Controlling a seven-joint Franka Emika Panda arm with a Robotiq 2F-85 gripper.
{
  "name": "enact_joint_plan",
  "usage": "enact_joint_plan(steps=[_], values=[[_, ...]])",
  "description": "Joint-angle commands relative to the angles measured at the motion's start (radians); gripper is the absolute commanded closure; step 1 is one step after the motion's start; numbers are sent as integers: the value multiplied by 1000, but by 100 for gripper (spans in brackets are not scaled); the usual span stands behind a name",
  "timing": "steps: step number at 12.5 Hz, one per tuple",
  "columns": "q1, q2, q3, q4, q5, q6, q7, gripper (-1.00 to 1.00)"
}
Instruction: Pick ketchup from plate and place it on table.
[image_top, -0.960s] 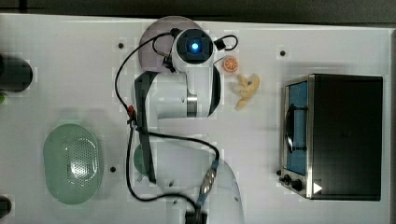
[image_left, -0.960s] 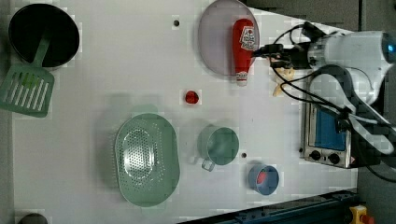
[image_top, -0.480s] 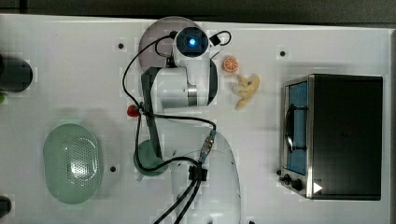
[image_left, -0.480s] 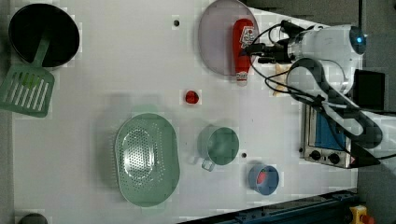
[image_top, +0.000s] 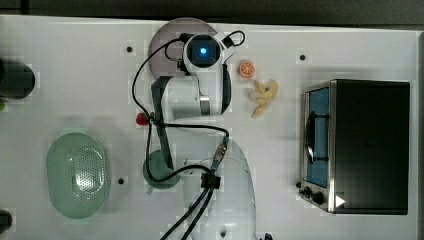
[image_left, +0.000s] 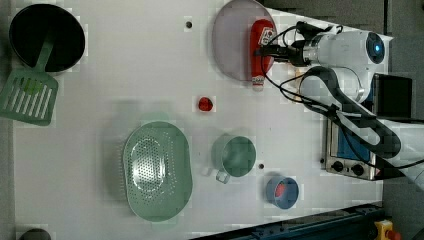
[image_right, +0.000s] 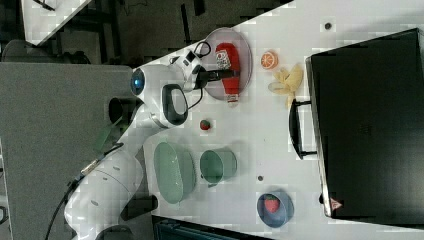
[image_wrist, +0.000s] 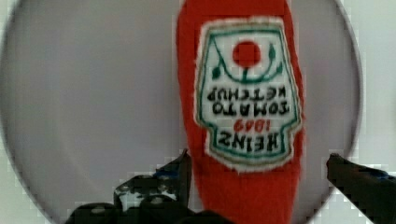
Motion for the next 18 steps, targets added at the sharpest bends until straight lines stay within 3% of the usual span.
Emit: enact_joint_plan(steps=[1, 4, 7, 12, 18], values=[[4, 37, 0, 25, -5, 54, -35, -100], [4, 62, -2, 24, -5, 119, -35, -93], [4, 56, -3, 28, -5, 118, -35, -23], [-2, -36, -6, 17, -5, 103, -32, -23], [-11, -331, -12, -91, -2, -160, -24, -23]])
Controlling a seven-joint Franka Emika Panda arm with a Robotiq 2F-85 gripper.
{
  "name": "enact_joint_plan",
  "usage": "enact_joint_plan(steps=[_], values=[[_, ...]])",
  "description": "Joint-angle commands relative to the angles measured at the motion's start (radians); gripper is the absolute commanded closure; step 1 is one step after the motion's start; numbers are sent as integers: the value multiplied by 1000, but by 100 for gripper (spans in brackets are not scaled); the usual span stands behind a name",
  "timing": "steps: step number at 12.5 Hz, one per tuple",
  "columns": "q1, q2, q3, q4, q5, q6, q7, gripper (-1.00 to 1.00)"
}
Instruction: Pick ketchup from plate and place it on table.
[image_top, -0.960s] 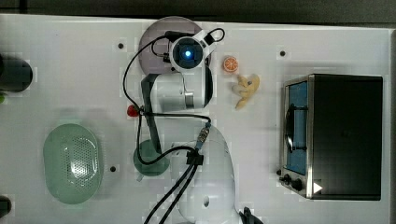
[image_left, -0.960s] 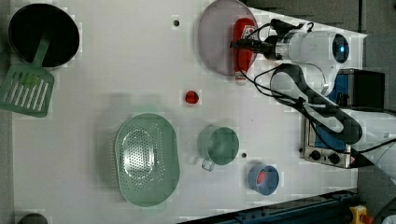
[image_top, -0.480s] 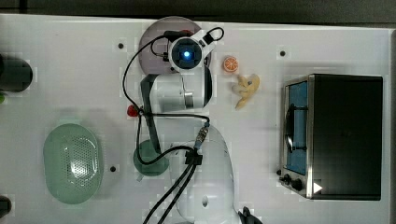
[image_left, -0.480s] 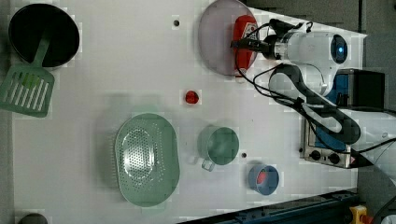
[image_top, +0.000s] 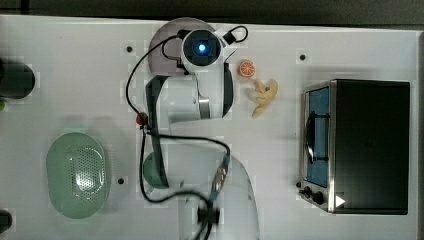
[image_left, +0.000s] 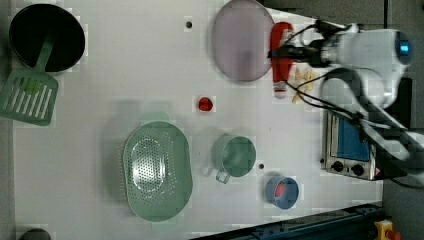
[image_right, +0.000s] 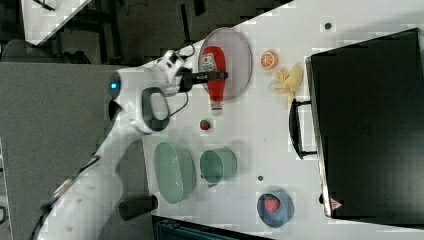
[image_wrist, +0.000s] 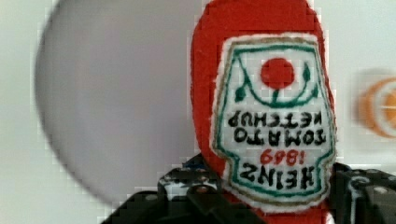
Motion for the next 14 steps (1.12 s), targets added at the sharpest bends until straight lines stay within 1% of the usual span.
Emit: enact_joint_plan(steps=[1, 5, 8, 11, 14], values=[[-17, -197, -2, -40, -5, -73, -10, -23], [-33, -376, -8, -190, -3, -182, 3, -23], [-43, -458, -22, -319, 2, -190, 5, -23], [-53, -472, -48, -417, 38, -189, 57, -23], [-58, -440, -64, -465, 61, -172, 124, -23]])
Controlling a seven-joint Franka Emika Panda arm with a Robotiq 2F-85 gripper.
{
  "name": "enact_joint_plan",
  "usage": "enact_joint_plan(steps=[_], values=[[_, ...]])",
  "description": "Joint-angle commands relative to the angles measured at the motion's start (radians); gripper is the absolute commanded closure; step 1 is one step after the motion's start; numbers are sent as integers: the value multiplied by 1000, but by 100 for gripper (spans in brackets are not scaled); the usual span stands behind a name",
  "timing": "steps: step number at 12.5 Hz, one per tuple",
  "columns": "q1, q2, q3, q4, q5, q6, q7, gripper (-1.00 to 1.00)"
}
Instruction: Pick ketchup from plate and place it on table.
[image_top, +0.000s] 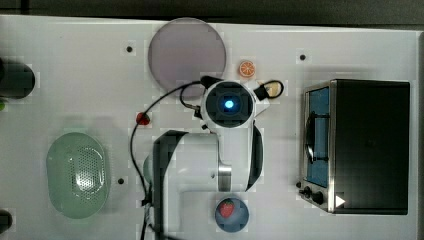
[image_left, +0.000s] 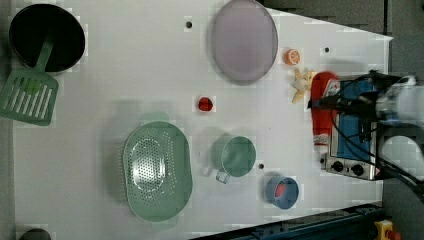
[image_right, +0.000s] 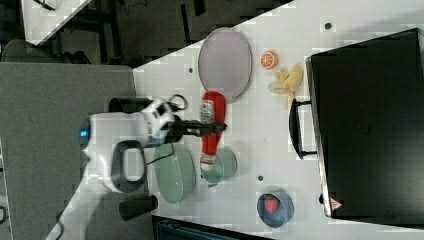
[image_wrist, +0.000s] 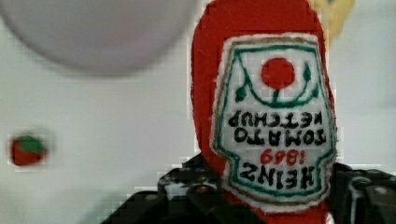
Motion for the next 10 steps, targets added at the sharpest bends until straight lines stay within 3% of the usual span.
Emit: enact_joint_plan(steps=[1, 4, 5, 8, 10], values=[[-14, 48, -19, -32, 24, 30, 76, -23], [-15, 121, -22, -38, 24, 111, 76, -23], [-16, 142, -22, -41, 24, 133, 76, -31], [-17, 188, -21, -55, 24, 195, 76, -96], [-17, 178, -21, -54, 24, 226, 77, -100]])
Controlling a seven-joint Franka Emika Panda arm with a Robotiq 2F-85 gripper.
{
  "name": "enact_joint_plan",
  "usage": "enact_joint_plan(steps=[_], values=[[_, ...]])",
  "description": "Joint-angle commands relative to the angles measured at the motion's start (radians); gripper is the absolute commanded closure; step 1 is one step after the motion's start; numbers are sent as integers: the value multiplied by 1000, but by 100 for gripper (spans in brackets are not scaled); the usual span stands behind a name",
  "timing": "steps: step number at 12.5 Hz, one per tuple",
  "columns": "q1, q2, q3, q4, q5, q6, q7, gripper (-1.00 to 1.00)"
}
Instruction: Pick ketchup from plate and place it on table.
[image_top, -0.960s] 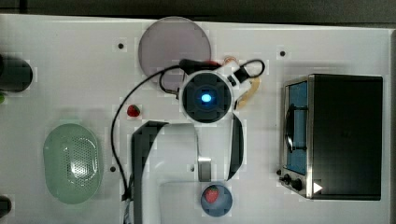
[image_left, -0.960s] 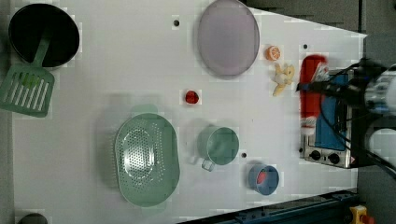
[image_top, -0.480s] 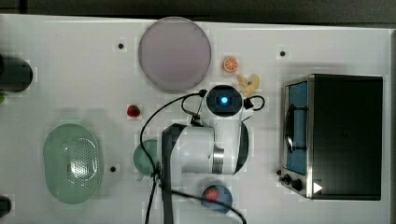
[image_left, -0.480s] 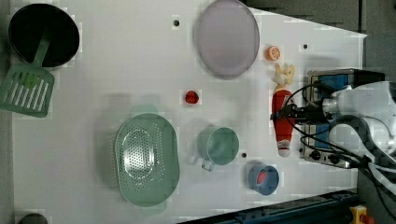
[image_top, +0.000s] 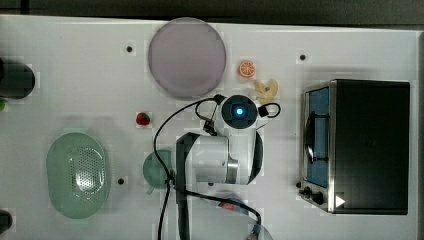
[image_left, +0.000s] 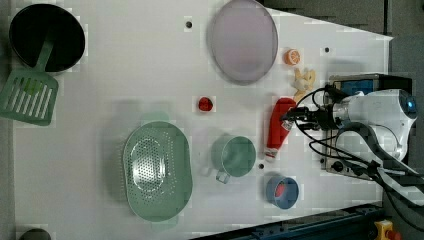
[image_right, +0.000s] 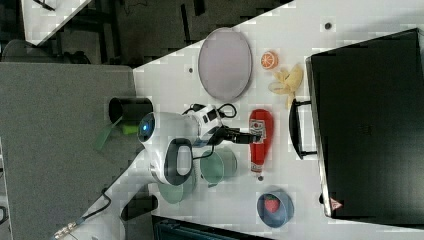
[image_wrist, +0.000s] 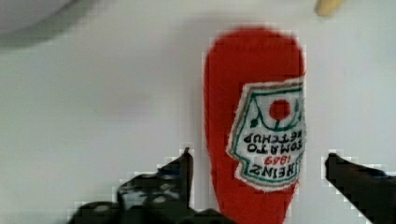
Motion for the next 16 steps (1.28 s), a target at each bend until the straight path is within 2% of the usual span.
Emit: enact_joint_plan(steps=[1, 4, 8, 11, 13, 16], values=[[-5, -43, 9, 10, 2, 27, 48, -100], [-9, -126, 6, 24, 4, -13, 174, -100], [-13, -271, 8, 115, 4, -227, 469, -100], [-14, -346, 6, 247, 4, -511, 522, -100], [-13, -360, 9, 360, 5, -589, 522, -100], [-11, -354, 16, 467, 7, -690, 522, -100]])
